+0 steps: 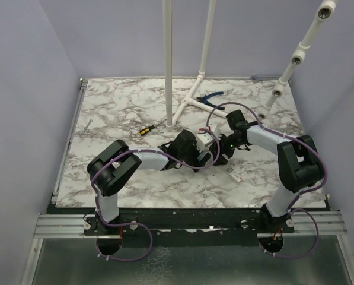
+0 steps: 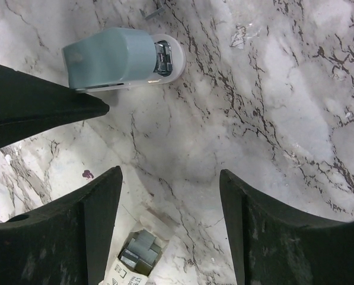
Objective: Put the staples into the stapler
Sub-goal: Close the stapler at the center of the board.
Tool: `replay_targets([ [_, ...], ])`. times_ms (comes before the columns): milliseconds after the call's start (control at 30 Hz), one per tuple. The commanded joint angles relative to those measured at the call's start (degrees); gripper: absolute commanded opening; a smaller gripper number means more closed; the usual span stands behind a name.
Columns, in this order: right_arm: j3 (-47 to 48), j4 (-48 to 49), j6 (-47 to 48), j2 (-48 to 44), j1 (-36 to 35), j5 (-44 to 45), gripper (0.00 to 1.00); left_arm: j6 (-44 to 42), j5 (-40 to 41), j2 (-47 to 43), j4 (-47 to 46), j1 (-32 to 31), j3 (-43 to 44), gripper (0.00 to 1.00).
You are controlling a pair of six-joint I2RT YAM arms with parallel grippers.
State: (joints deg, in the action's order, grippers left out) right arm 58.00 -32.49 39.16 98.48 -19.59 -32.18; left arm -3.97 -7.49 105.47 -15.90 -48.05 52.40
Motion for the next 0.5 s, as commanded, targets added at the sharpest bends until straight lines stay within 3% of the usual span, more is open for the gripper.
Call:
replay_targets([
  [0,-1.1,-1.6,-0.7,-2.1,-0.1,1.3,0.7,3.8,0.3,2.9,8.0,1.1,1.2,0.95],
  [100,-1.4,-1.5,-0.7,-2.2,-0.2,1.6,0.7,3.3,-1.5,3.3,8.9,1.5,1.5,0.69],
  [267,-1.9,-1.2,-0.7,-2.4,-0.2,1.4,0.7,3.2,-1.8,2.2,8.9,1.5,1.2,0.57],
  [400,-2.0,-1.0,-0.6,-2.2,-0.2,1.2,0.7,1.7,-1.9,1.6,9.8,1.5,1.3,0.36],
  [467,-2.1,-1.0,-0.6,-2.1,-0.2,0.9,0.7,0.2,-2.5,1.8,11.3,1.5,1.7,0.34],
])
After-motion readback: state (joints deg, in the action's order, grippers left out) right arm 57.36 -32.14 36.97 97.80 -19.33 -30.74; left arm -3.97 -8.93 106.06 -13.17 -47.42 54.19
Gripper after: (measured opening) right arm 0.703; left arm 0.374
